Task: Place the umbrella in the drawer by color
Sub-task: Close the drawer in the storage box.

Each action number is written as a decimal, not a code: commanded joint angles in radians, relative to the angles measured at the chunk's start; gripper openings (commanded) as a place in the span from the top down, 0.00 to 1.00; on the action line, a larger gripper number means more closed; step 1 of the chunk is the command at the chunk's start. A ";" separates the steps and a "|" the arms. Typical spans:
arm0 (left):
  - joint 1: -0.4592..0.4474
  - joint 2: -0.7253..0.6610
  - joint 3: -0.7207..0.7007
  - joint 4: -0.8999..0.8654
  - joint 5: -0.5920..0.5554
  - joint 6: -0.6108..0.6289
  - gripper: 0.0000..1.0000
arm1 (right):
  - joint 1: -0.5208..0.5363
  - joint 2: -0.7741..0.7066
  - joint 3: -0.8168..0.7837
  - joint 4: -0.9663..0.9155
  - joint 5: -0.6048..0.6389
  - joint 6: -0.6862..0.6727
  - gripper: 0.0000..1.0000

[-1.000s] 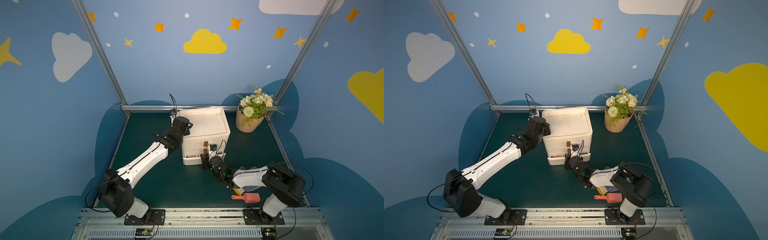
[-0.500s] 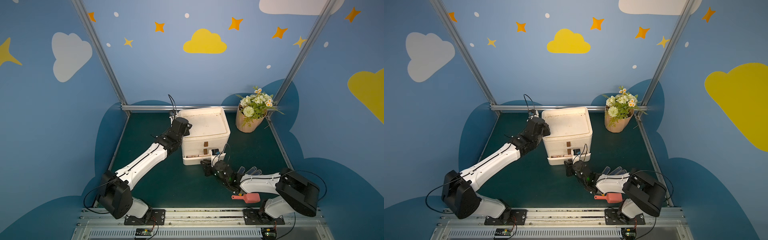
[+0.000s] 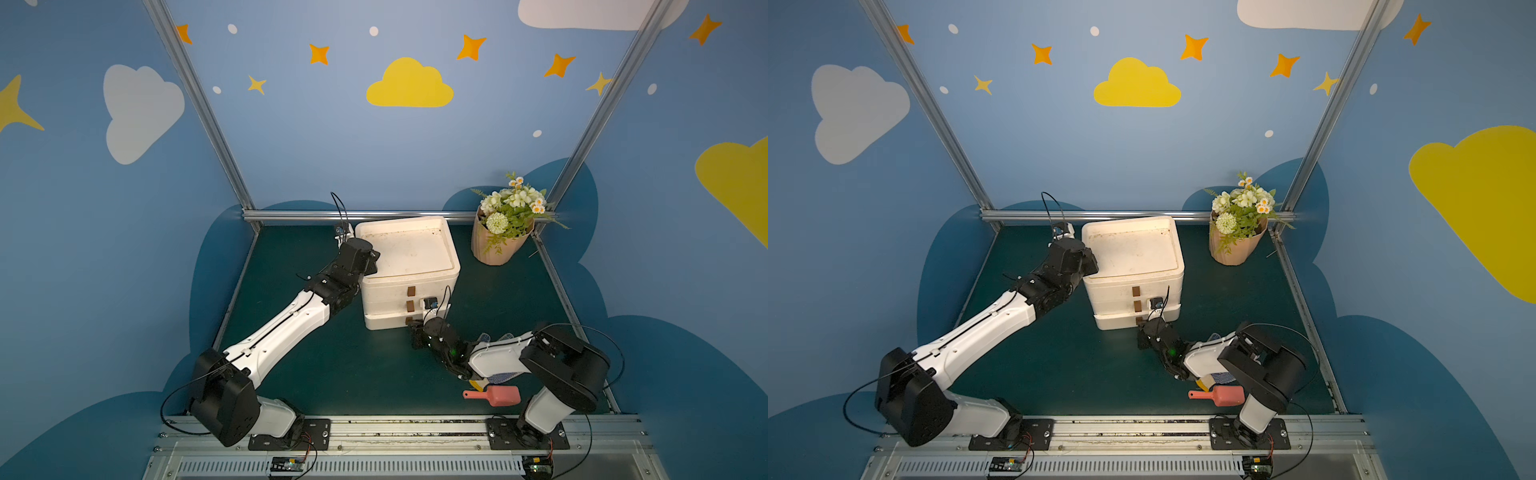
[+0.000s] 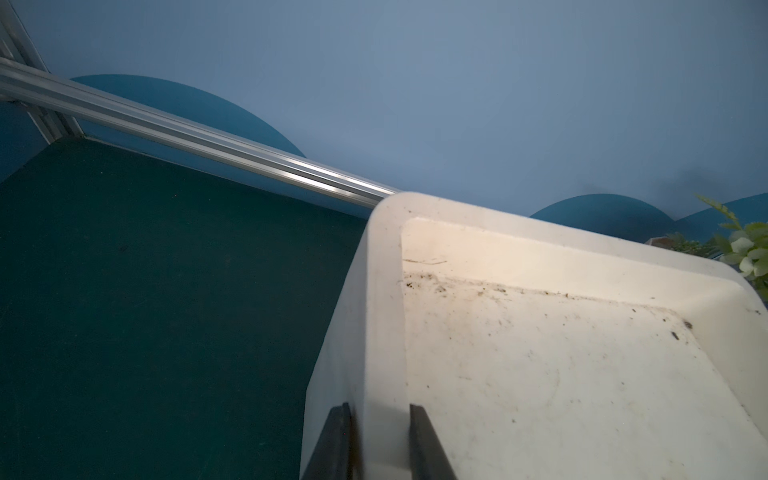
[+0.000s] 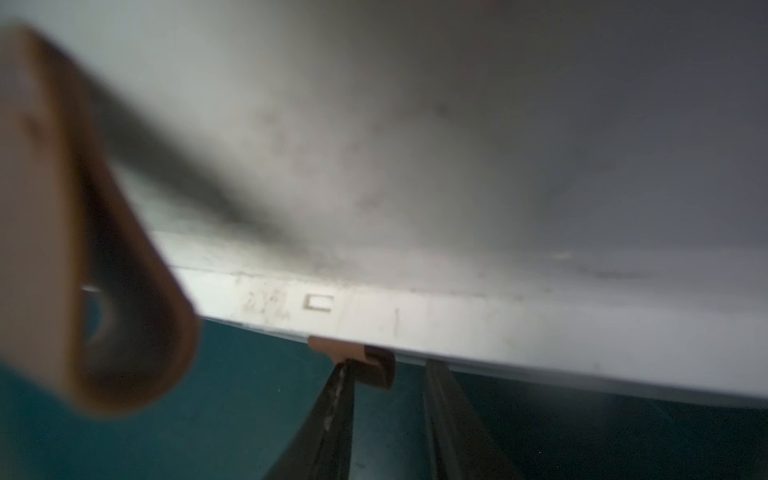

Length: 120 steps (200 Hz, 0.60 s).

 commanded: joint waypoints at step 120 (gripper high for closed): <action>-0.026 -0.083 -0.123 -0.259 0.268 -0.100 0.97 | 0.007 0.251 0.101 0.577 0.047 -0.146 0.63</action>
